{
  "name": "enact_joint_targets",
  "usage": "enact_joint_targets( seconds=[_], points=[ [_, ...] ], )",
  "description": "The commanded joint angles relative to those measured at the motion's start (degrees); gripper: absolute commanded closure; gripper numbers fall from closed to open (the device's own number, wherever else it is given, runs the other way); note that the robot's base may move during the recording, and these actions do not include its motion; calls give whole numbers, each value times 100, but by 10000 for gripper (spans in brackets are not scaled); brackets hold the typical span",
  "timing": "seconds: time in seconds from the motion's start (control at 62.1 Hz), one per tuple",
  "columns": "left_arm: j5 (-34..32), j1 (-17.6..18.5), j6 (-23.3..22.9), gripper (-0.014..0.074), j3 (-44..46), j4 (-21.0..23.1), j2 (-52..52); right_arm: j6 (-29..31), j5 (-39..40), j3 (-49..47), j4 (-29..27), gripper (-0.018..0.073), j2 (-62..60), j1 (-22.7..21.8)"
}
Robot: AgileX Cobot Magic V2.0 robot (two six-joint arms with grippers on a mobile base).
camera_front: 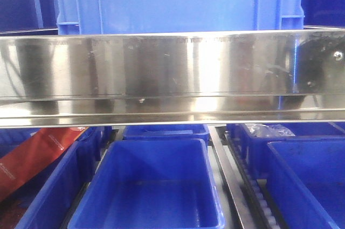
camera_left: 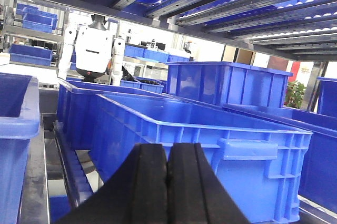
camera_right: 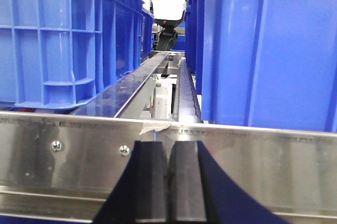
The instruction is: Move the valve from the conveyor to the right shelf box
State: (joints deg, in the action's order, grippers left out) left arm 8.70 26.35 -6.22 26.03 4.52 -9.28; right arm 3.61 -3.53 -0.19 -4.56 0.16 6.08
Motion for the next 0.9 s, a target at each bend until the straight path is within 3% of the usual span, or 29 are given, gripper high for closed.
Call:
enact_joint_targets(
  seconds=[0.0,0.354,0.435,0.532,0.725,0.838,0.886],
  points=[
    [-97,-2,-44,708,-2,38,26,32,150,-40,34,727,-16,-29],
    [-95,-2,-44,708,-2,38,27,32,150,-40,34,727,-16,-29],
    [-40,-95,-44,708,-32,-375,78,32,150,-40,34,727,-16,-29],
    [39,-531,-18,708,-229,-891,267,32,150,-40,34,727,-16,-29],
    [83,-1669,24,708,-1093,-857,908,32,150,-40,34,727,-16,-29],
    [-122,-1999,315,708,-1742,-400,928,32,150,-40,34,727,-16,-29],
    [-232,-2025,315,708,-1938,-396,928,32,150,-40,34,727,-16,-29]
  ],
)
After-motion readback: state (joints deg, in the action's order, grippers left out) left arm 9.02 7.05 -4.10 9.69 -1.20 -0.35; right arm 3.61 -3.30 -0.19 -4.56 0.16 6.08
